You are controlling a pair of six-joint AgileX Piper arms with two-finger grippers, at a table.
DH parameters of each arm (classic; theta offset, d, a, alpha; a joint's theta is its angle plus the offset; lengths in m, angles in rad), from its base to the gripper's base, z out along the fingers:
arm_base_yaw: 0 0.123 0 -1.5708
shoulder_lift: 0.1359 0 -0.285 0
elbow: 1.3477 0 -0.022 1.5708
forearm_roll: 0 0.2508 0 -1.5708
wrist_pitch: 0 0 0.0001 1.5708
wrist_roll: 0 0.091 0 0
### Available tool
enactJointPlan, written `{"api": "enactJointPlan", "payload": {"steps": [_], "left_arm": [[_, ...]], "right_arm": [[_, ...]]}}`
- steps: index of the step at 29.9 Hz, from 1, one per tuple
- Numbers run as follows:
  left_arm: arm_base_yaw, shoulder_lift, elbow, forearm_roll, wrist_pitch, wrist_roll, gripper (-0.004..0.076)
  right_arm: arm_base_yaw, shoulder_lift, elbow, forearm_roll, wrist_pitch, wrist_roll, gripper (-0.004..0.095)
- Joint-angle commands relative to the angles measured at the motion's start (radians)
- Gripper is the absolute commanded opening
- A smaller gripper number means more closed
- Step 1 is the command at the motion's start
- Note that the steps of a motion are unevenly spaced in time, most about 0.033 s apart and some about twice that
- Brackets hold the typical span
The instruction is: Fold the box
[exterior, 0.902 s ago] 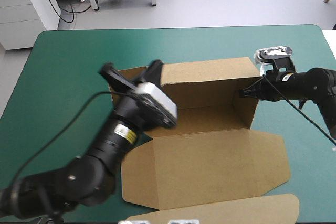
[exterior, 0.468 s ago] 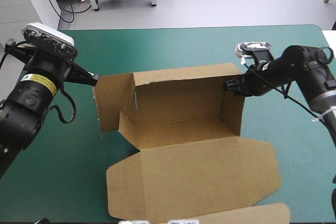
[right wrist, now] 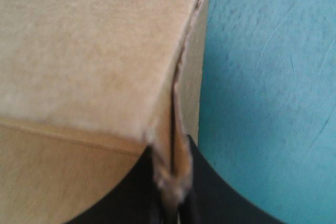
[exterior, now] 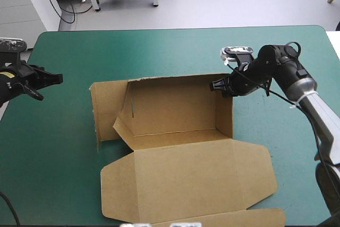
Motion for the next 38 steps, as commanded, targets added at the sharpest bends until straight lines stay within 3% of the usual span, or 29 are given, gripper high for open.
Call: {"api": "enactJointPlan", "payload": {"steps": [1, 6, 9, 14, 17, 23, 38], "left_arm": [[0.063, 0.002, 0.008, -0.126, 0.010, 0.074, -0.0001], [0.085, 0.029, 0.064, -0.146, 0.044, 0.082, -0.0001], [0.085, 0.038, 0.071, -0.159, 0.064, 0.083, -0.0001], [0.085, 0.043, 0.070, -0.192, 0.066, 0.114, -0.0001], [0.085, 0.043, 0.070, -0.194, 0.068, 0.116, -0.0001], [0.085, 0.048, 0.070, -0.194, 0.073, 0.116, -0.0001], [0.085, 0.077, 0.070, -0.196, 0.130, 0.115, -0.0001]], "right_arm": [[0.004, 0.052, -0.028, -0.014, -0.047, -0.018, 0.0004], [0.004, 0.124, -0.085, -0.034, -0.087, -0.080, 0.0016], [0.004, 0.133, -0.119, -0.079, -0.082, -0.079, 0.0078], [0.004, 0.133, -0.181, -0.118, -0.076, -0.040, 0.0395], [0.004, 0.133, -0.223, -0.118, -0.061, -0.038, 0.0507], [0.004, 0.133, -0.335, -0.188, 0.075, -0.038, 0.0520], [0.004, -0.112, -0.351, -0.189, 0.075, 0.094, 0.0521]]}}
